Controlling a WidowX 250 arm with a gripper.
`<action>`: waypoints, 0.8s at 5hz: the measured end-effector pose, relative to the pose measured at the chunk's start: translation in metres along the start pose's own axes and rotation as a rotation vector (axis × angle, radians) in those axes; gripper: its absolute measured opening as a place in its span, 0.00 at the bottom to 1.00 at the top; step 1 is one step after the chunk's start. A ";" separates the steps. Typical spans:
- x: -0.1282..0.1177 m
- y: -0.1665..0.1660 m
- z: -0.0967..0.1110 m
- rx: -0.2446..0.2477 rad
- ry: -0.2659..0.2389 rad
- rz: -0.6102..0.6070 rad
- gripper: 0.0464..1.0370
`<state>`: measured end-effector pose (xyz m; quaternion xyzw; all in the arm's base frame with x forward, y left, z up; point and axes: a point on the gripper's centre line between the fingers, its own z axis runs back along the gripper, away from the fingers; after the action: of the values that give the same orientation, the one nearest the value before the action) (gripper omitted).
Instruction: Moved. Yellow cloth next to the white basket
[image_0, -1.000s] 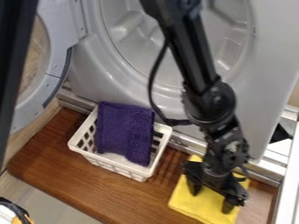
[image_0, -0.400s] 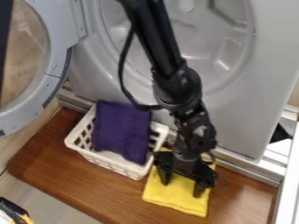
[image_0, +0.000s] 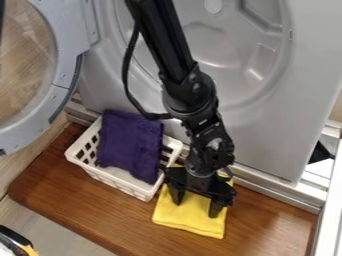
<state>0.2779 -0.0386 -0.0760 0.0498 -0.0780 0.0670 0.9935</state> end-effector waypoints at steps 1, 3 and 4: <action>-0.001 0.000 0.000 -0.001 0.002 -0.002 0.96; 0.004 -0.017 0.011 -0.033 -0.030 -0.069 0.96; 0.010 -0.022 0.026 -0.071 -0.062 -0.064 0.96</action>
<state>0.2873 -0.0618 -0.0511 0.0188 -0.1095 0.0308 0.9933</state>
